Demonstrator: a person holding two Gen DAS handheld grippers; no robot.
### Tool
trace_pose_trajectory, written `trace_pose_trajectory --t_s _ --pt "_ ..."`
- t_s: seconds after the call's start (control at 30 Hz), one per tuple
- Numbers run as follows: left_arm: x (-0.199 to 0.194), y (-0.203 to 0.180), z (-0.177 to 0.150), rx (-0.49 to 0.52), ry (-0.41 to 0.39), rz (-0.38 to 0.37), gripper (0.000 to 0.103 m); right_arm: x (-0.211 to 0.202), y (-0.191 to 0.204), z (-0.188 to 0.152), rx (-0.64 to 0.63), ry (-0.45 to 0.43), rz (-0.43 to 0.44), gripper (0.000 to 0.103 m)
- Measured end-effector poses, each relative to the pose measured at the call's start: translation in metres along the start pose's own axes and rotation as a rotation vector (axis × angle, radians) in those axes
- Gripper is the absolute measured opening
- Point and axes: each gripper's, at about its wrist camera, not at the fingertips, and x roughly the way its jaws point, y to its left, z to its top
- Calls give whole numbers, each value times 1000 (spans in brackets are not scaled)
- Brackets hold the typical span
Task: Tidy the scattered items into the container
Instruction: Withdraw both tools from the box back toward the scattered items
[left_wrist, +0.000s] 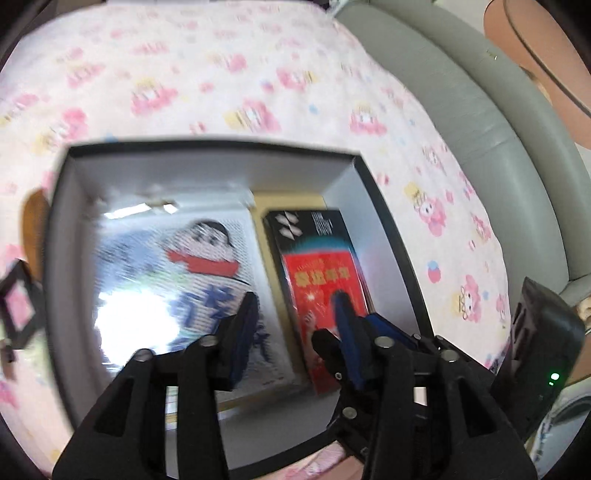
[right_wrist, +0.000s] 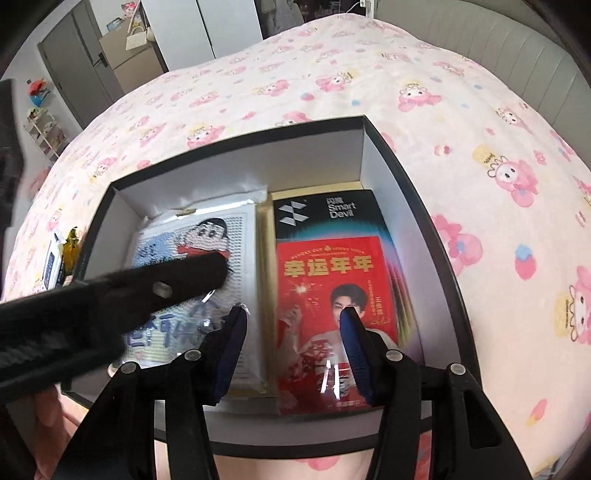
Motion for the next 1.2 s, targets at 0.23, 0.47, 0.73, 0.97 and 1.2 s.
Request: trace_pose_trajectory --t_s 0.23,0.47,0.73,0.97,1.2 --pt "-71 40 -10 17 -96 99 50 -35 25 -3 -16 -80 -3 50" --pt "-127 58 -23 34 -160 176 56 -69 54 -14 -7 -121 43 53" --pt "-171 67 -56 39 -209 205 57 -99 98 -34 -76 -158 80 54" --pt "-209 86 -83 32 -256 240 57 -126 139 -50 -144 -202 110 54" --pt "-235 121 -109 -33 -284 257 57 -125 182 -64 -225 -198 137 54"
